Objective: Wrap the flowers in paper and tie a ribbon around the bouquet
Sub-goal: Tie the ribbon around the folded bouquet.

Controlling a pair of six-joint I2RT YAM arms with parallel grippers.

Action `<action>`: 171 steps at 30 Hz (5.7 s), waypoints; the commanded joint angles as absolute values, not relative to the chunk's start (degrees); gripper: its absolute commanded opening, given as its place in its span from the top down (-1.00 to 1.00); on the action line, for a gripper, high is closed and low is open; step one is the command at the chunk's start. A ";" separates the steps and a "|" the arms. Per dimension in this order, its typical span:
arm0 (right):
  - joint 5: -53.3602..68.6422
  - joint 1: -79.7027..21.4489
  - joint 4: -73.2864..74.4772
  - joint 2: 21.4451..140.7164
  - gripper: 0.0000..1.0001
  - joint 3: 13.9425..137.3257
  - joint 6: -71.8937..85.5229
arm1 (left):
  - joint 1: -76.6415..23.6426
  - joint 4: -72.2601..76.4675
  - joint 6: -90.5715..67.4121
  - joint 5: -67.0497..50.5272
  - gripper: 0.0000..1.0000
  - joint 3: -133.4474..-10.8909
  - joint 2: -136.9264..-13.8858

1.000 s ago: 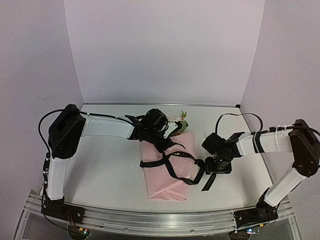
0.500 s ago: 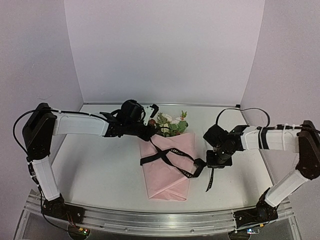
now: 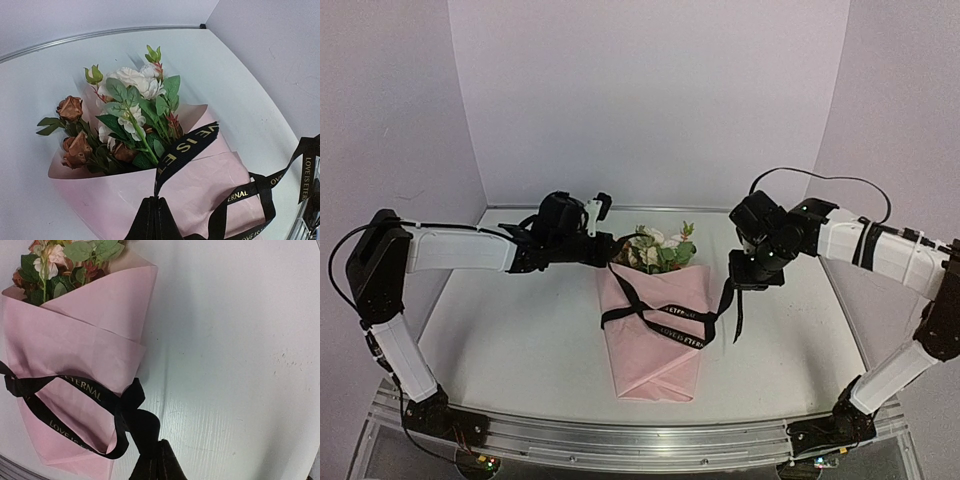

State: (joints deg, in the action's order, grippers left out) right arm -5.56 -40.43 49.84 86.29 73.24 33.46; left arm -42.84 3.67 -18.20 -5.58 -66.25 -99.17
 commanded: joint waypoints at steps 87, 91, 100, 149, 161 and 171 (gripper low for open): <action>-2.13 -20.02 47.45 84.85 -0.46 60.19 26.70 | -7.65 -9.58 -42.94 -6.59 -0.28 -46.50 -84.86; 3.51 -24.83 36.76 82.71 -0.55 55.73 21.35 | -14.28 -8.16 -37.69 -10.21 -0.32 -47.53 -83.90; 3.13 -39.29 17.83 83.72 -0.60 46.99 0.03 | -27.00 -4.90 -24.66 -14.78 -0.33 -49.99 -84.62; -3.32 -47.16 7.30 94.43 0.03 47.61 -23.68 | -42.10 5.20 39.49 -8.67 0.39 -55.90 -107.36; -15.09 -47.18 10.08 94.09 1.00 49.44 -18.16 | -42.10 6.30 35.35 -4.26 1.00 -53.49 -99.91; -18.57 -44.06 33.78 97.08 1.00 63.55 3.55 | -42.10 -3.51 21.64 3.90 1.00 -56.80 -94.73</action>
